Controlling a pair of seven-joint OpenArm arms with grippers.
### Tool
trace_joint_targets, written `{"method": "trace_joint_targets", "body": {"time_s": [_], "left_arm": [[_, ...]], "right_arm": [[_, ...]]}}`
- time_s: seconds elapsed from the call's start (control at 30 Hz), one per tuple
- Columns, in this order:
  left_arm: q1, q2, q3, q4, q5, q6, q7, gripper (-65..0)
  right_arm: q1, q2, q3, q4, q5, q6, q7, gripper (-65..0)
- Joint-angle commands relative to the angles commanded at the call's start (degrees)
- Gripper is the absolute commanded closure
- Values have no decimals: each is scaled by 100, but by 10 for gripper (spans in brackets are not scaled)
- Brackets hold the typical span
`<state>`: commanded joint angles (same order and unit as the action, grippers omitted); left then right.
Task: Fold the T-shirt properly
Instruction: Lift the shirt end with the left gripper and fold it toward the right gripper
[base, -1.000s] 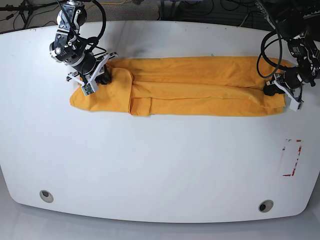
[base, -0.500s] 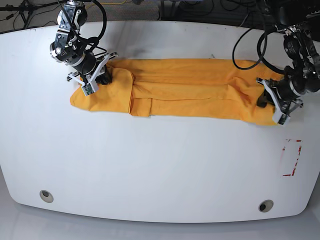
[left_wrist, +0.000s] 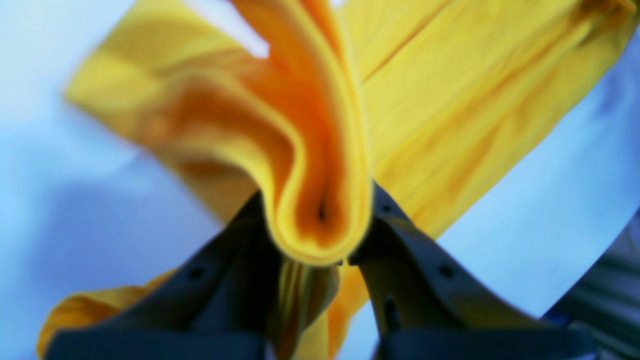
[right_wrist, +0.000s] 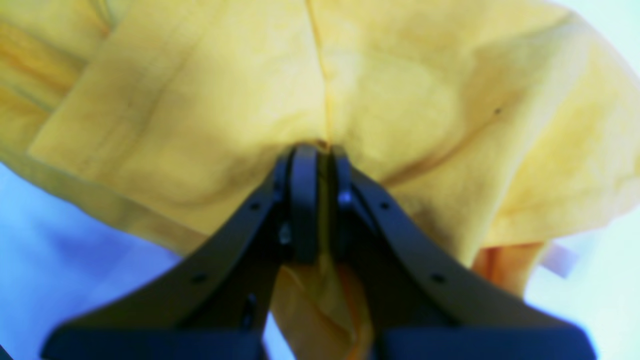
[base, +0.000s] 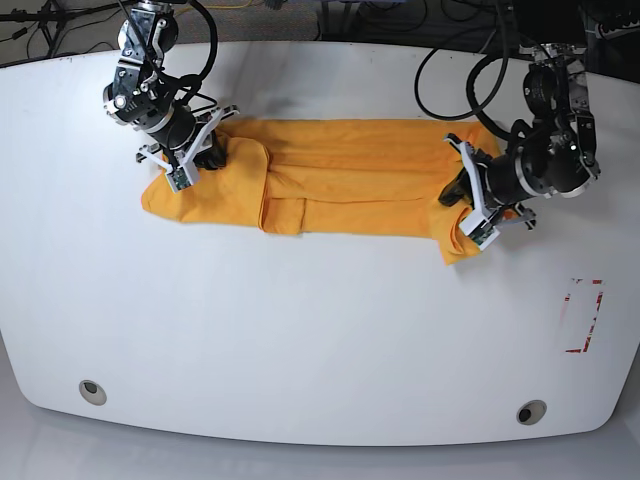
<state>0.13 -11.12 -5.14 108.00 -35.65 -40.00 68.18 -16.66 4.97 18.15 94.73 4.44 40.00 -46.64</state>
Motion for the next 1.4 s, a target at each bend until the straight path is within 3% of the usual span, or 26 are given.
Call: {"method": "trace_joint_targets", "body": {"time_s": [0.4,0.63,0.73,0.87,1.0,1.2,1.27,1.4], "left_arm": [[-26,387,149,-369,9,0,-9,-40],[-141,387,149,-369,-26,365,-18,-190],[-220,519,149,-360,-35,409,-9,-240],[-378,923,141,-343,-281,418,35,-254],[-615,1090,123,-211,-835,418,527,-254],[-835,1055,-229,-193,-1503,391,1099,-254],[-818,993,-484,-193,-1512,418,1116,-254],[-844,519,-1327,-422,-1292,400,1108,-254]], "right_arm": [[-9,-18,-9,0,0,0,-9,-48],[-18,-18,-18,9,0,0,-9,-48],[-18,-18,-18,9,0,0,-9,-48],[-18,-18,-18,9,9,0,-9,-48],[-18,-18,-70,9,9,0,-9,-48],[-9,-18,-369,9,-18,0,-9,-48],[-9,-18,-404,9,-18,0,-9,-48],[18,-18,-413,9,-35,0,-9,-48]]}}
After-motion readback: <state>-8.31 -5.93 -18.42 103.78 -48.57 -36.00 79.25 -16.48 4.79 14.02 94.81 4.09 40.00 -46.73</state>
